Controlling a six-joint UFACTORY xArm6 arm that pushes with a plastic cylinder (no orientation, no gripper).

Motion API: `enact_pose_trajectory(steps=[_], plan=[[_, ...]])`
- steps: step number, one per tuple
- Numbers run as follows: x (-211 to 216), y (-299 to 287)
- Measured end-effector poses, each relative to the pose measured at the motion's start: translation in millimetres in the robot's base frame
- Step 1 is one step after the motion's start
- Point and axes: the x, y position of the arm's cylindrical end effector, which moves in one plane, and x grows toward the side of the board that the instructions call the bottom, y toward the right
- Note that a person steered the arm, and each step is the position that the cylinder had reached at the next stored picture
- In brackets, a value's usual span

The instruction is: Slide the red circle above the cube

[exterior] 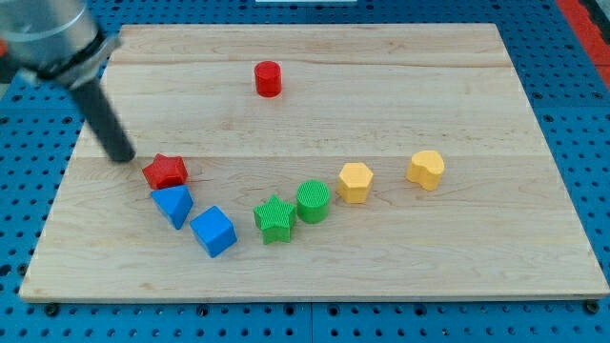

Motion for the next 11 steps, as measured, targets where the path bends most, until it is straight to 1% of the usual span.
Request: enact_pose_trajectory(steps=[1,2,3,4,5,6,7,8,9,10,11], plan=[[-20,78],[17,178],[-43,218],[-89,189],[-108,115],[-115,88],[-163,141],[-193,51],[-141,9],[-171,46],[-193,61]])
